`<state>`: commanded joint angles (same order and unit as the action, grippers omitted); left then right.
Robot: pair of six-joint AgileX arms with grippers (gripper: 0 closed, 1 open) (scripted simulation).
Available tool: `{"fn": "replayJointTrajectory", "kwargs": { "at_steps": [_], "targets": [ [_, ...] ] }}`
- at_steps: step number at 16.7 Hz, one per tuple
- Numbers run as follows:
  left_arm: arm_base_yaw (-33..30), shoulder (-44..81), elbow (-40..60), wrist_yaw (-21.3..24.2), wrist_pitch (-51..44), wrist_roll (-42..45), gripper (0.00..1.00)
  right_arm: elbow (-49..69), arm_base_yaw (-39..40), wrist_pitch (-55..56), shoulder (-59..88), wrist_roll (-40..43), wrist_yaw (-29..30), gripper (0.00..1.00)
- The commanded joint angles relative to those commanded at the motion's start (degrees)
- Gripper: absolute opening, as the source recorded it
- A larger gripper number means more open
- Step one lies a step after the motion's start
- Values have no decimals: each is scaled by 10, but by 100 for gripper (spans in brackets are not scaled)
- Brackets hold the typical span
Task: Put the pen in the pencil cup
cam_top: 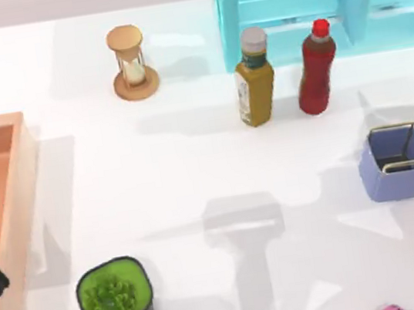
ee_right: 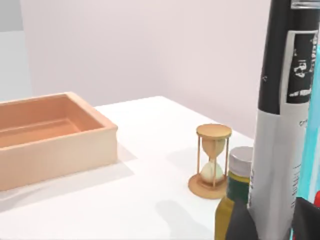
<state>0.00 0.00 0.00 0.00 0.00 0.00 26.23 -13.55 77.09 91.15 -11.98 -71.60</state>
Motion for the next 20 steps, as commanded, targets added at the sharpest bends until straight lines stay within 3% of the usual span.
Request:
{"fn": "replayJointTrajectory", "kwargs": {
  "at_steps": [20],
  "targets": [
    [0, 0, 0, 0, 0, 0, 100, 2, 10, -3, 5, 7, 10, 0]
  ]
}}
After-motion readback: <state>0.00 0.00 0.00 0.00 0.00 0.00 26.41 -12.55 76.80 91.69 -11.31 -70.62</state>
